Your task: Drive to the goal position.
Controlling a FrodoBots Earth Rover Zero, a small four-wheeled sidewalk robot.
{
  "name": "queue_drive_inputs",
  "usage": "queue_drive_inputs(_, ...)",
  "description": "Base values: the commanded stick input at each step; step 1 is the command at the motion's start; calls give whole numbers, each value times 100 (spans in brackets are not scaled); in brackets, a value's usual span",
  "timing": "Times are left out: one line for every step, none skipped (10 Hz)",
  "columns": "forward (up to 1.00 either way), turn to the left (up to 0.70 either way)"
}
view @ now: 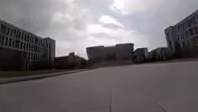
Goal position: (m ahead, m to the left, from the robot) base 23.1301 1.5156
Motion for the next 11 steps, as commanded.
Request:
queue_drive_inputs(70,0)
queue_drive_inputs(70,0)
queue_drive_inputs(70,0)
queue_drive_inputs(70,0)
queue_drive_inputs(70,0)
queue_drive_inputs(70,0)
queue_drive_inputs(70,0)
queue_drive_inputs(70,0)
queue_drive_inputs(70,0)
queue_drive_inputs(70,0)
queue_drive_inputs(70,0)
